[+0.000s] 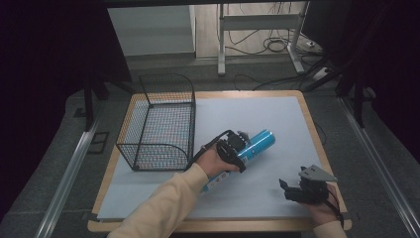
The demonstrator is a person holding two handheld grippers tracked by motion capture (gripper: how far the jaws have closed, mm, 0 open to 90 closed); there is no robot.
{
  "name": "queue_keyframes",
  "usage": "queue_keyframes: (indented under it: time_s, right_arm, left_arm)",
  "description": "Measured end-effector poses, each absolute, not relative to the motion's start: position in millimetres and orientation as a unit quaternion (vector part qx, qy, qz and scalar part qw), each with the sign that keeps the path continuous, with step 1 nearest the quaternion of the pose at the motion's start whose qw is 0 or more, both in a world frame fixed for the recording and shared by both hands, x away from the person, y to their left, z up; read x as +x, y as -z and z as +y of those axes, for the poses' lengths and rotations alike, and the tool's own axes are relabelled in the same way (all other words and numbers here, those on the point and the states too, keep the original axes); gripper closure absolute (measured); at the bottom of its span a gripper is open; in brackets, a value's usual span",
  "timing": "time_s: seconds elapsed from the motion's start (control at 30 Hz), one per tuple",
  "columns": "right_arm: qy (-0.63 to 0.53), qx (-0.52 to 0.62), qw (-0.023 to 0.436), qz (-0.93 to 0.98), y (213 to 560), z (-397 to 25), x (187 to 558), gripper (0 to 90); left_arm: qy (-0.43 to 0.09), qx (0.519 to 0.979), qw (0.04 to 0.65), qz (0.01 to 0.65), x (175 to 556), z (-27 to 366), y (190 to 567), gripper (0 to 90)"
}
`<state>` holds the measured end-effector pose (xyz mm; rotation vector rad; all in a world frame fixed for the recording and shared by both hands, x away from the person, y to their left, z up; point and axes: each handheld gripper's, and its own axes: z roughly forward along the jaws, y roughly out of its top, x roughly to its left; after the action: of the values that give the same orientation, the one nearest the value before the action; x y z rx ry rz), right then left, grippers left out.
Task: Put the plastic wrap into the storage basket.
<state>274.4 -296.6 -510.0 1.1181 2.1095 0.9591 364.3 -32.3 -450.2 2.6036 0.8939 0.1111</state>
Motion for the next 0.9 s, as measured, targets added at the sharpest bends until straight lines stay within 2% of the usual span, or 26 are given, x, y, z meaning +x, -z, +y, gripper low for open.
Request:
queue_keyframes:
  time_s: [0.33, 0.63, 0.9]
  right_arm:
    - [-0.357, 0.417, 0.280, 0.788, 511, -297, 275, 11.8]
    - [-0.358, 0.417, 0.281, 0.787, 511, -296, 274, 11.8]
    - [-0.360, 0.417, 0.281, 0.786, 510, -296, 274, 11.8]
  left_arm:
    - [-0.042, 0.923, 0.207, 0.321, 363, -21, 440, 31.5]
    - [-0.065, 0.915, 0.228, 0.328, 363, -9, 420, 31.5]
    - [-0.063, 0.909, 0.243, 0.332, 367, -3, 400, 31.5]
